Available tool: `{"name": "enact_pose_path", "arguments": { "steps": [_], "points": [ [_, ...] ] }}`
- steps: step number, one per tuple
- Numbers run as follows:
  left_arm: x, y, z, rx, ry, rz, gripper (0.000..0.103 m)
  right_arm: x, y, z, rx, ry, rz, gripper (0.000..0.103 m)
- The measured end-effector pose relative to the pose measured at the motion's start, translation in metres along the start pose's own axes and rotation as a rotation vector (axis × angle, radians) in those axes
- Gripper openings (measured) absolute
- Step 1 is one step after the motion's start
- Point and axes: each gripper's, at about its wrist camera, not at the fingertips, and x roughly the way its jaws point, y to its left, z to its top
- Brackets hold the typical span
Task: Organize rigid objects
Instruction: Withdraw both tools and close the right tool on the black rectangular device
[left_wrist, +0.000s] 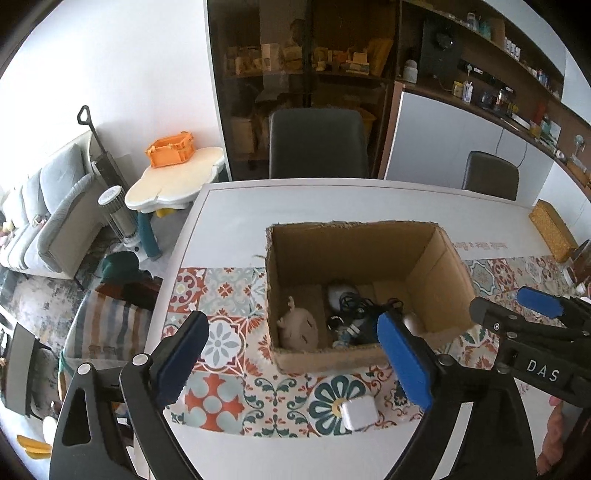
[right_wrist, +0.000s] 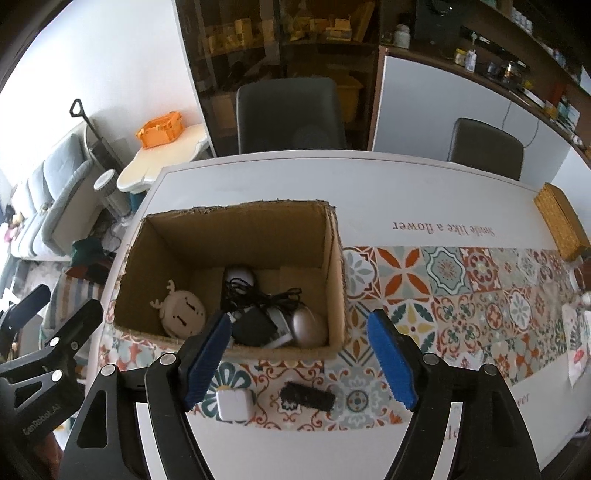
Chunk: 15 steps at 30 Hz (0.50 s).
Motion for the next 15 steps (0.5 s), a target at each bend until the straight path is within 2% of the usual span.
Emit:
{"name": "enact_pose_path", "arguments": {
  "steps": [6,15],
  "points": [
    [-0.010,0.001,-0.015,-0.011,-0.007,-0.003,0.096,-0.016,-0.005,-0.019,0.014,-0.025,-0.002,0.077],
    [-0.006,-0.003,-0.044,-0.012,0.035,-0.001,0.096,-0.014,-0.006,-0.044,0.018,-0.010,-0.009,0.079]
  ]
}}
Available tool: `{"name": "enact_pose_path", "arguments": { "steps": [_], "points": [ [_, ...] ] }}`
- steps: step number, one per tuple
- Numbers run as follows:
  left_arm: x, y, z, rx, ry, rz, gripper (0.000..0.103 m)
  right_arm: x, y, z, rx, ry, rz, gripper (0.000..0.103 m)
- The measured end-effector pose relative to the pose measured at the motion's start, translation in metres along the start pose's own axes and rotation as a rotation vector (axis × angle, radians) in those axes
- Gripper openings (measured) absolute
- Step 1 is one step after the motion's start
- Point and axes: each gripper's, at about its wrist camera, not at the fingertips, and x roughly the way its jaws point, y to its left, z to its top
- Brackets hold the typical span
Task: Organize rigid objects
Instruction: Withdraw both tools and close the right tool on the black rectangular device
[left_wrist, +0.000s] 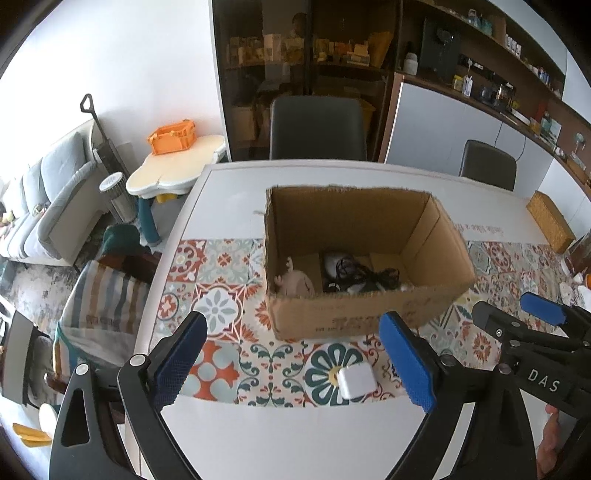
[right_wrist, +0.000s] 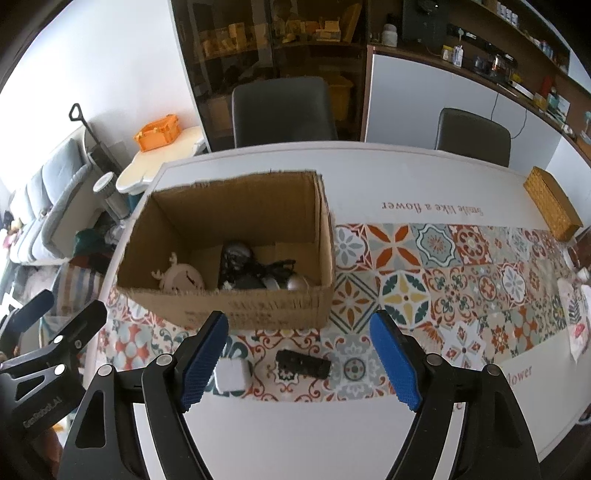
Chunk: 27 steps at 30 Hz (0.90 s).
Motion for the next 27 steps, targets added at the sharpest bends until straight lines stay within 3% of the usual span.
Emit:
{"name": "enact_pose_path", "arguments": {
  "steps": [15,27],
  "points": [
    [0.024,0.000,-0.044,-0.006,0.082,0.024,0.096,0.030,-0.003,-0.039,0.021,0.061,0.025,0.079],
    [0.054,-0.013,-0.074,0.041,0.157,0.047,0.096,0.076,-0.006,-0.063,0.021,0.169,0.041,0.079]
  ]
}}
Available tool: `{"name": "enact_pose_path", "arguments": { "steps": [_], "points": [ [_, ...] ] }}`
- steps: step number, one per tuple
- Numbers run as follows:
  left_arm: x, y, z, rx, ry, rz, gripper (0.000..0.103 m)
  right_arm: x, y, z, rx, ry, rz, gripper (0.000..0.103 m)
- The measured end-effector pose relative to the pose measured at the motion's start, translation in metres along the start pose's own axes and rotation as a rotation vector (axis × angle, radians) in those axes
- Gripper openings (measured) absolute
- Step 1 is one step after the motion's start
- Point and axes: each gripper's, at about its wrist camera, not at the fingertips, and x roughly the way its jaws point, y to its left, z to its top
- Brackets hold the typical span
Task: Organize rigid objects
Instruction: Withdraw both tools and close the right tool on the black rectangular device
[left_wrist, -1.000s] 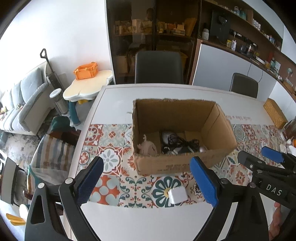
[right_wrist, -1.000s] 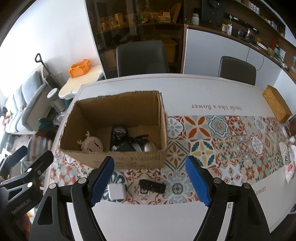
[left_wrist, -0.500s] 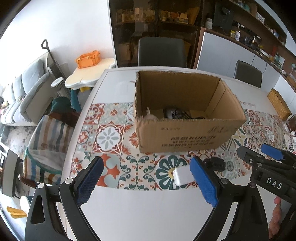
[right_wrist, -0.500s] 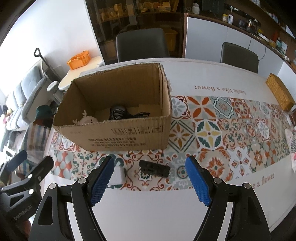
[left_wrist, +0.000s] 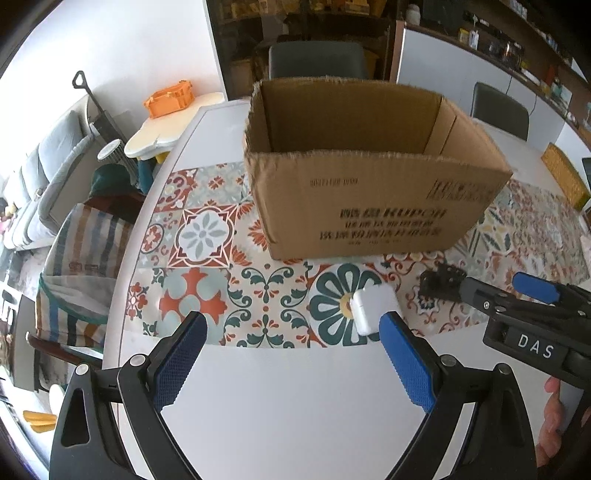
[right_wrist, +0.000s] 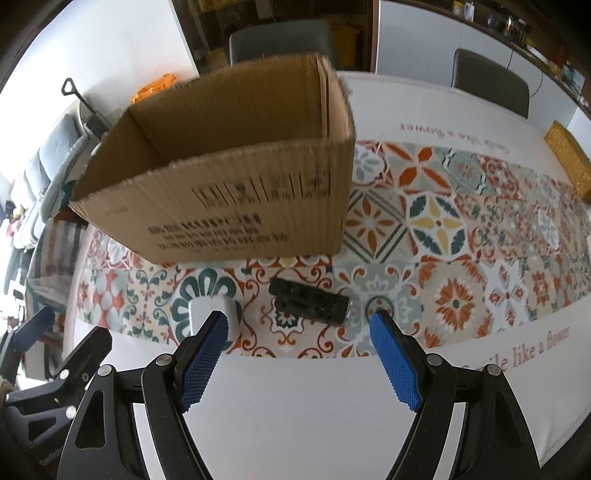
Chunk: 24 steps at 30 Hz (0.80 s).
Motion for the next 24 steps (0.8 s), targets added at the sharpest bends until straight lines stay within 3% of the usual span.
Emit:
{"name": "enact_pose_path", "arguments": {
  "steps": [24],
  "points": [
    [0.045,-0.014,-0.013,0.056,0.074,0.004,0.096,0.079,-0.005,0.003,0.062,0.091,-0.012,0.079]
  ]
}}
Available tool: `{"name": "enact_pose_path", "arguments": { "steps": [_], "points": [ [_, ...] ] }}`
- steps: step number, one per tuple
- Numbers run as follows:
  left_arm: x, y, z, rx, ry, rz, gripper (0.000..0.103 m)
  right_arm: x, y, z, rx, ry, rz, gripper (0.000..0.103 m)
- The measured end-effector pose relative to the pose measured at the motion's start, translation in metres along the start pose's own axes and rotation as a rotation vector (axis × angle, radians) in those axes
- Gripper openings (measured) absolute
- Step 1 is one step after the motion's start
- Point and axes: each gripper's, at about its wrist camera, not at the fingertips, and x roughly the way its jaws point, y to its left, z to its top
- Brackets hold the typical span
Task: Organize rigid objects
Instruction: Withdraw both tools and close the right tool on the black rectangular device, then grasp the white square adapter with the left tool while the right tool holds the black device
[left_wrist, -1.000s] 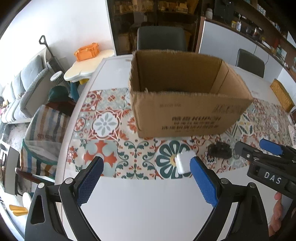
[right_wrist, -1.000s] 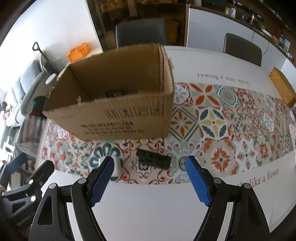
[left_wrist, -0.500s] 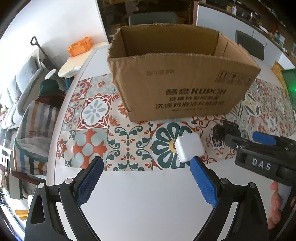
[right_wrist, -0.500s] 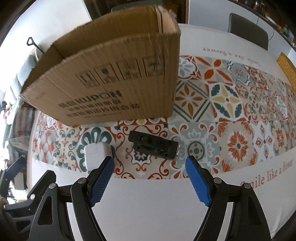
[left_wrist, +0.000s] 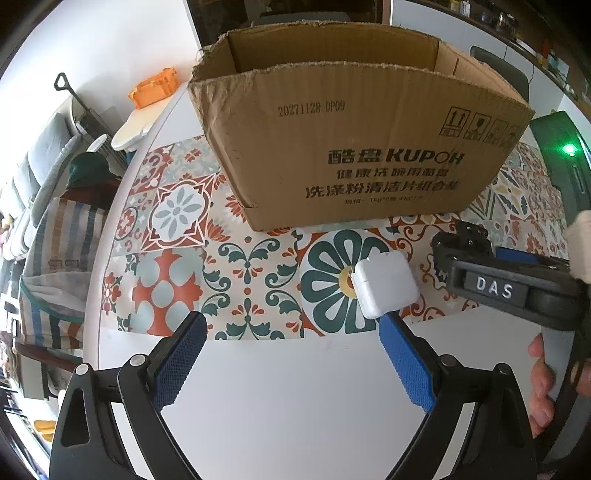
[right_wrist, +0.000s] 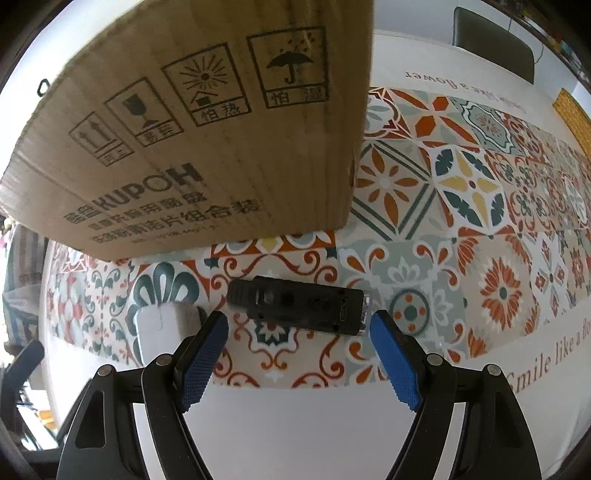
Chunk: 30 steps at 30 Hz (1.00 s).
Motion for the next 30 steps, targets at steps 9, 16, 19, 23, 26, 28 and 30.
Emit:
{"name": "enact_pose_path", "arguments": {
  "steps": [9,16,19,23,26,28,30],
  "points": [
    [0.006,0.000,-0.003,-0.006,0.018,0.003,0.096,0.023,0.003,0.007,0.017,0.017,-0.020,0.079],
    [0.009,-0.004,-0.003,-0.005,0.025,-0.001,0.096,0.034,0.013,0.015,-0.005,-0.014,-0.072,0.075],
    [0.008,-0.006,-0.003,-0.003,0.024,-0.004,0.096,0.036,0.015,0.014,-0.012,-0.015,-0.073,0.074],
    [0.007,-0.008,-0.002,-0.002,0.024,-0.007,0.096,0.033,0.012,0.007,-0.007,-0.002,-0.060,0.074],
    [0.006,-0.012,-0.001,-0.005,0.025,-0.010,0.096,0.027,0.006,0.000,-0.005,0.002,-0.050,0.074],
    [0.005,-0.016,0.000,-0.008,0.025,-0.016,0.096,0.021,0.002,-0.003,-0.002,0.002,-0.042,0.074],
    [0.005,-0.022,0.002,-0.010,0.015,-0.017,0.095,0.014,-0.005,-0.007,0.005,0.003,-0.033,0.074]
  ]
}}
